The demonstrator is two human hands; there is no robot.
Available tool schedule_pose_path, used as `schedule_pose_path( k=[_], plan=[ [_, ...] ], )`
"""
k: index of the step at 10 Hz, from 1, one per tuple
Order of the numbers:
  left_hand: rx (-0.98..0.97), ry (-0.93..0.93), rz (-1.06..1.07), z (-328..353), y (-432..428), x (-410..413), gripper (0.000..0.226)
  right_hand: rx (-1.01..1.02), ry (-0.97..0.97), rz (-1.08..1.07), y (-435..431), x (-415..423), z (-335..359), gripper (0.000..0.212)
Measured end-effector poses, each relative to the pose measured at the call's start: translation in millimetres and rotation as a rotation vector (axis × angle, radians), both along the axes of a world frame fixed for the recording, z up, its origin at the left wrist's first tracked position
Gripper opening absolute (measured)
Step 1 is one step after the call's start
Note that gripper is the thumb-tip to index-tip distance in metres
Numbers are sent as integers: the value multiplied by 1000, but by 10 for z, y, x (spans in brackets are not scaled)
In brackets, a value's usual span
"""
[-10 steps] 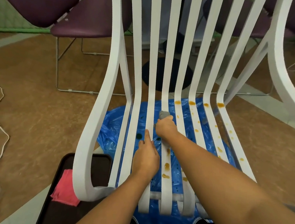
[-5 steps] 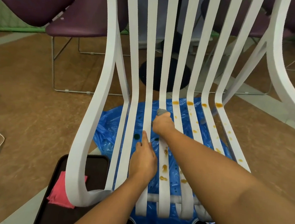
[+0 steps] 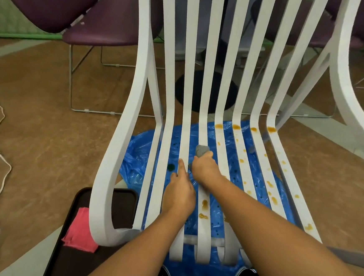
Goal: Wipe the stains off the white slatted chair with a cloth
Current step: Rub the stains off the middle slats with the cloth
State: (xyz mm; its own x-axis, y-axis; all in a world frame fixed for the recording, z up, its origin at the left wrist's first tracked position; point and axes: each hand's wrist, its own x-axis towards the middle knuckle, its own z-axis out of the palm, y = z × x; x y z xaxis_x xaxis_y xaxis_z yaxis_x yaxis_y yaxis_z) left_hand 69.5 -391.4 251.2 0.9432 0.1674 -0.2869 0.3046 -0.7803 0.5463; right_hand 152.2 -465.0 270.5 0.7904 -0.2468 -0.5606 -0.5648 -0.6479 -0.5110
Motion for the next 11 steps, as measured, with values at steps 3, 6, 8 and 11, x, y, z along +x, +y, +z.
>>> schedule_pose_path(
  k=[3,6,8,11],
  plan=[
    [-28,-48,21,-14,-1,-14,70,100,-91,-80,-25,44,-7,38],
    [-14,-47,-9,-9,-11,-7,66,-72,-61,75,-8,265,-27,36],
    [-43,-40,-10,37,7,-10,69,-4,-14,-26,-22,39,116,49],
    [-102,-51,-13,7,28,-2,71,-155,11,170,-46,-153,63,40]
  ],
)
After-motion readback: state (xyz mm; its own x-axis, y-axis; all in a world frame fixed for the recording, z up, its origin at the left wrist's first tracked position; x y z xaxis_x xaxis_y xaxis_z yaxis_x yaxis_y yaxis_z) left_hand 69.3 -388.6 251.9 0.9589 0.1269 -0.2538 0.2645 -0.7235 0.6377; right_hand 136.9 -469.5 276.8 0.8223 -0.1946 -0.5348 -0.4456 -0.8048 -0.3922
